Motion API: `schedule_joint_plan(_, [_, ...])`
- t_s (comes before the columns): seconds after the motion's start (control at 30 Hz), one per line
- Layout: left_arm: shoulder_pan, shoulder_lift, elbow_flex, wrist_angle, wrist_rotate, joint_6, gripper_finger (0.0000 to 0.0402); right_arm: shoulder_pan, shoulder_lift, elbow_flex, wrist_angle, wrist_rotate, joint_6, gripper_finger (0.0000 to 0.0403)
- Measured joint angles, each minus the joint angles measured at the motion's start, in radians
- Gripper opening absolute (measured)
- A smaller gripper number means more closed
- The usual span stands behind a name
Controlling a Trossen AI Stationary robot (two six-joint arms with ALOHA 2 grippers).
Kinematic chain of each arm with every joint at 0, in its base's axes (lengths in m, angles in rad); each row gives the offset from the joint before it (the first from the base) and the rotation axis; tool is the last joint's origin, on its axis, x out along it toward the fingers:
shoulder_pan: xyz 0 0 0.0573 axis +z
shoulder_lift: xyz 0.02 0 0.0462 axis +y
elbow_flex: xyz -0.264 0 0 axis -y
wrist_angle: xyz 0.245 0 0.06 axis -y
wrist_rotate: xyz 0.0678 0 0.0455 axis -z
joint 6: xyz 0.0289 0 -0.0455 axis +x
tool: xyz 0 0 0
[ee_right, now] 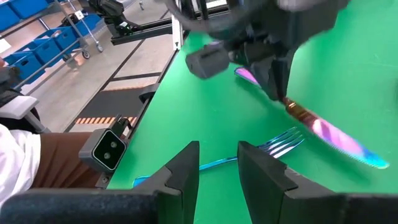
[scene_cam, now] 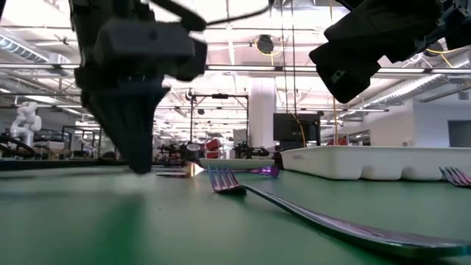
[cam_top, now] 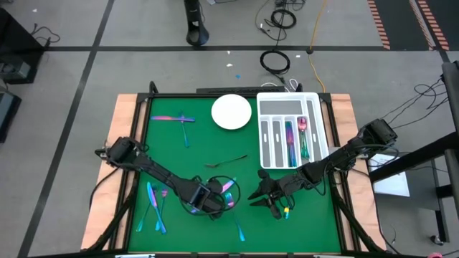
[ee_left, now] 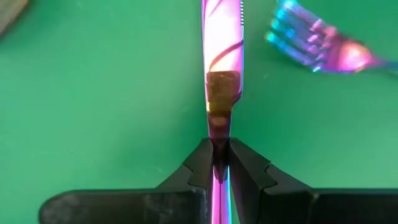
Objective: Sort silverware
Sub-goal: Put the iridescent knife into the white silverware tray
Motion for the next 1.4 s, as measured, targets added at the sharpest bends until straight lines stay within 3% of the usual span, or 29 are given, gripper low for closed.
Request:
schedule_joint_plan(0.17, [0.000, -0.050, 0.001, -0.020, -0.054, 0.000, 0.0042, 0.000, 0.000, 0.000, 0.000, 0.025, 0.019, 0.0100])
schedule_joint_plan(0.43, [0.000, -0.123, 0.002, 0.002, -0.241, -0.001, 0.0043, -0.019, 0.000, 0.000, -0.055, 0.335, 0.349, 0.0100])
schedule_joint_plan(0.6, [0.002, -0.132, 0.003, 0.048, -0.394, 0.001, 0.0043, -0.047, 0.000, -0.001, -0.016, 0.355, 0.405, 0.0100])
schedule_joint_plan(0.83, [0.024, -0.132, 0.003, 0.163, -0.566, 0.062, 0.0043, -0.078, -0.001, -0.001, 0.191, 0.417, 0.347, 0.0106])
schedule_joint_plan(1.17, [0.064, -0.133, 0.003, 0.239, -0.624, 0.150, 0.0043, -0.094, -0.001, 0.000, 0.191, 0.421, 0.307, 0.0200])
schedule_joint_plan(1.4, [0.069, -0.133, 0.003, 0.234, -0.628, 0.151, 0.0043, -0.092, -0.001, 0.000, 0.126, 0.549, 0.306, 0.0227])
